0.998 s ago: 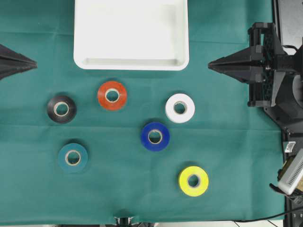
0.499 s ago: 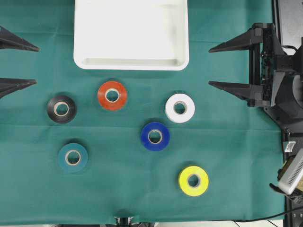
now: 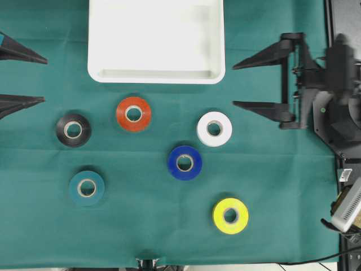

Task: Put the tape alternately from left to right into the white case.

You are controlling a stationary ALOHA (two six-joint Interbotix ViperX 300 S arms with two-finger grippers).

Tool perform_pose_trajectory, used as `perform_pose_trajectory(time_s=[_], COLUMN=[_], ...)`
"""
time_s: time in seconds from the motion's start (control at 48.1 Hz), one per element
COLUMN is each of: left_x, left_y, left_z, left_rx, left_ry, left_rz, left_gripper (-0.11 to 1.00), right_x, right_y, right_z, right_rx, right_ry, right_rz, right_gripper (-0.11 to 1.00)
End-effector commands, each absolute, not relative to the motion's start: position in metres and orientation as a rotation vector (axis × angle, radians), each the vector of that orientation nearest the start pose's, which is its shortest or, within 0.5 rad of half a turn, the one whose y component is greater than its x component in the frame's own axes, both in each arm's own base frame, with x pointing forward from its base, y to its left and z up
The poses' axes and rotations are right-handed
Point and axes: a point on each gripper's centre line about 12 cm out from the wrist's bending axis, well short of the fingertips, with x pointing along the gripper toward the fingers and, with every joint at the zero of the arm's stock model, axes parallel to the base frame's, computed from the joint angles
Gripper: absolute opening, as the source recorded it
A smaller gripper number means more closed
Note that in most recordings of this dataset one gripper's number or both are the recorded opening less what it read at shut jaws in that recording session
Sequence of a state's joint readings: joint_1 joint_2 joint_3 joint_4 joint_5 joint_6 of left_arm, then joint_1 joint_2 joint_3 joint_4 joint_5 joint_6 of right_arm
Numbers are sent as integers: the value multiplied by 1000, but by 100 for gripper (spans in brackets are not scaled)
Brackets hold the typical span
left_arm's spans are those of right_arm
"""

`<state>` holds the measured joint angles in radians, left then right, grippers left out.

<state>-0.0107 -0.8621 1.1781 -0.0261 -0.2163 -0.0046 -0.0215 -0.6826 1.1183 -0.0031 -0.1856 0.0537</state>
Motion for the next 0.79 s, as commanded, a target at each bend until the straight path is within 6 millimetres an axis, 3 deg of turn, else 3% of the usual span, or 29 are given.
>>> perform_pose_trajectory(time_s=[0.0,0.187,0.582,0.665,0.769], left_x=[216,216,212,223,250], left_y=[1,5,11,12,12], left_z=[267,263,245,229,211], left_rx=[-37,-51,-55,-57,-54], left_ry=[95,108,167,252,368], left_rz=[11,29,61,62,60], left_gripper=[97,97,97,96,96], right_x=[257,277,298,301,304], right_y=[-6,-7,-8,-8,-9], right_z=[247,239,228,224,220], right_rx=[53,54,54,55,56], right_ry=[259,315,371,383,396], right_rz=[-29,-32,-34,-35,-38], right_gripper=[86,86,86,86,86])
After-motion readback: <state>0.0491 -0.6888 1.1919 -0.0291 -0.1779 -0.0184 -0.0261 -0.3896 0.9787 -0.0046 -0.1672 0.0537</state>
